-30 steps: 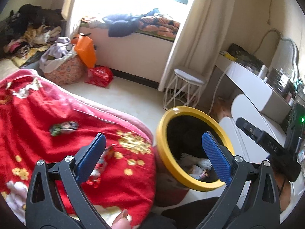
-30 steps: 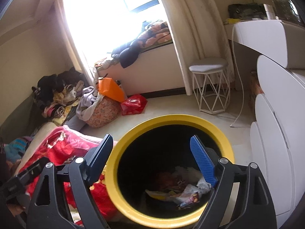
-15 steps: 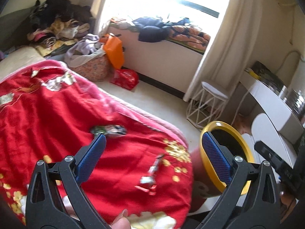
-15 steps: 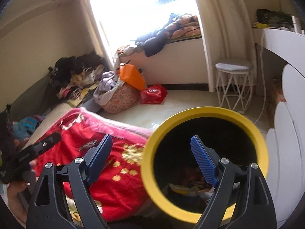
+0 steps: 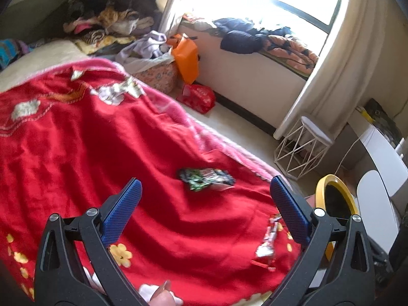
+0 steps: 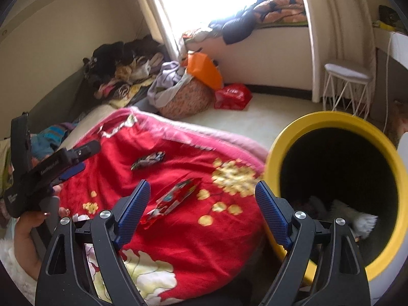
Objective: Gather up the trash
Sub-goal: 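Move both open tools back over the green wrapper and red chip bag, then grasp the green wrapper with the left tool while the right tool grasps the red chip bag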
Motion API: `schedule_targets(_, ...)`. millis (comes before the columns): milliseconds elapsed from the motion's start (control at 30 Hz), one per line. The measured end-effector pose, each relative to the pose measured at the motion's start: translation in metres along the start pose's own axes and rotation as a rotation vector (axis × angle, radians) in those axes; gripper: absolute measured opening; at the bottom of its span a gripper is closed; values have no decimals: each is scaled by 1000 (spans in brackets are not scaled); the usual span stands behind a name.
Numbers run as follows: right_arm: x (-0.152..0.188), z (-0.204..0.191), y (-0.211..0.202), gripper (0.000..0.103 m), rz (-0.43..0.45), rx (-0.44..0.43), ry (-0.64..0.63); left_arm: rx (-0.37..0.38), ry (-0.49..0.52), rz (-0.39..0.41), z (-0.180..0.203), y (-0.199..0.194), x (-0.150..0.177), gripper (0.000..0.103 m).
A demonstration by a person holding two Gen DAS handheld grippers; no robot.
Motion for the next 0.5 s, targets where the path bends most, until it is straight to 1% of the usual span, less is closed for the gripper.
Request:
schedule_targets(167,6,-12,31,82,-66,-29,20,24,-33,-56,-12,18,6,91)
schedule_targets(233,8,-15,41,82,-91,-35,28,43,-44,-83,-13,27,8,78)
schedule_targets(267,9,-17,47,81,-103,-43,34,51,-49,-95,-13,32,8,76)
schedule_targets(333,11,-18,58,80,-131,-48,46,81,-67,-128,-13,42,11,66)
schedule_targets(367,12,-17,62,77,-141,-54,52,92,-74,-141,-13,46,12,65)
schedule_targets(433,14,-18,72,73,-164,-69,68,107,-90,-170,-13,55,14,58)
schedule_targets(500,16,-18,80,70,-185,-85,82,117,-102,-193,-14,64,17,57)
Point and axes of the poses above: each gripper's, at about its wrist camera, not at the fingertips, and y roughly the way its jaws point, z to its right, x to its underside, the point moved 7 cm from there along y, roughly the way its jaws point, and after that the axes turned 1 degree about -x, right-handed, at the moved point
